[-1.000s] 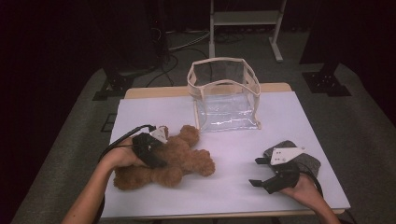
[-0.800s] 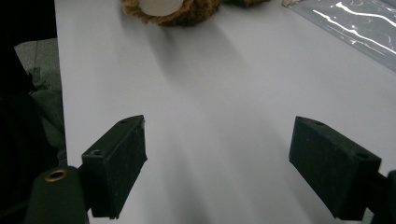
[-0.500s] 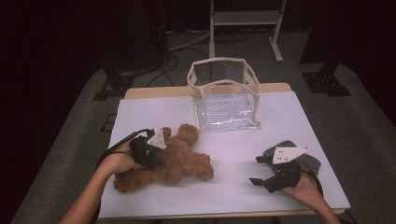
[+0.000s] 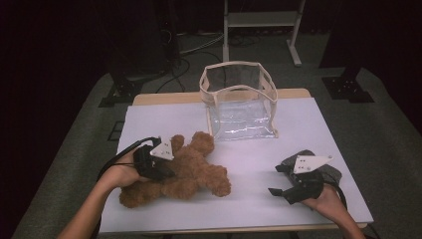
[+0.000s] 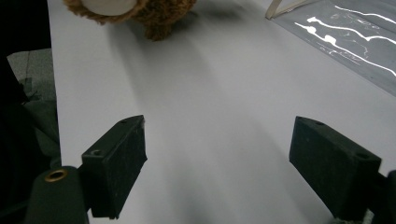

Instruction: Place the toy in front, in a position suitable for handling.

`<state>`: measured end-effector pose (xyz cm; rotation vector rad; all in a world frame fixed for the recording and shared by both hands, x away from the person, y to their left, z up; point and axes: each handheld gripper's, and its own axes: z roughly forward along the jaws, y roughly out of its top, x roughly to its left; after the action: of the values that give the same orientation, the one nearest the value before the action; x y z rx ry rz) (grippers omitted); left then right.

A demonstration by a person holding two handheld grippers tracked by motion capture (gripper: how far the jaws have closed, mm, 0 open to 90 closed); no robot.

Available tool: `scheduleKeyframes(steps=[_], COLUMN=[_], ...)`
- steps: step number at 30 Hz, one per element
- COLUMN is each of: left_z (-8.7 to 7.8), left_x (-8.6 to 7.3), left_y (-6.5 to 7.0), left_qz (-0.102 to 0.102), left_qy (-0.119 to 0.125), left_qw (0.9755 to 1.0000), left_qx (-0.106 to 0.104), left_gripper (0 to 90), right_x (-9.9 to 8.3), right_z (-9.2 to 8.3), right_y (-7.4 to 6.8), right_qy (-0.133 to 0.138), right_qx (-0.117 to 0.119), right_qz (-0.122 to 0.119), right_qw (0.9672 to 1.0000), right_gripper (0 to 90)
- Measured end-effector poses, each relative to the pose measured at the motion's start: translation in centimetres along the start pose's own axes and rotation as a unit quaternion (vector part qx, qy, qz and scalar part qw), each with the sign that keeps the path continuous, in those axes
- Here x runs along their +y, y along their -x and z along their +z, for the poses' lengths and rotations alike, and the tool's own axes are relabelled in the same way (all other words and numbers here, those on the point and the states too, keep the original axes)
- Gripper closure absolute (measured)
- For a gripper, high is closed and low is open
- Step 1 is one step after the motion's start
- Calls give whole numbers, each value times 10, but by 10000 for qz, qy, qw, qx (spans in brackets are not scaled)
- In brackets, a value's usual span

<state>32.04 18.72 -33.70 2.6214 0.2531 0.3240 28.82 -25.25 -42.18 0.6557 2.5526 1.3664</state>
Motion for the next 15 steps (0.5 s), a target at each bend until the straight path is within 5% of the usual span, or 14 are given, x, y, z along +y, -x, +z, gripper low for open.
scheduleKeyframes(steps=[5, 15], left_z=[0, 26], left_x=[25, 81], left_y=[8, 15], left_qz=[246, 715], left_qy=[113, 209], left_qw=[9996, 9966], left_qx=[-99, -345], left_gripper=[578, 574], right_x=[0, -11], right_z=[-5, -30], right_y=[4, 12], right_qy=[11, -49], right_qx=[-24, -232], right_qz=[36, 172], right_qw=[10000, 9996], right_gripper=[175, 175])
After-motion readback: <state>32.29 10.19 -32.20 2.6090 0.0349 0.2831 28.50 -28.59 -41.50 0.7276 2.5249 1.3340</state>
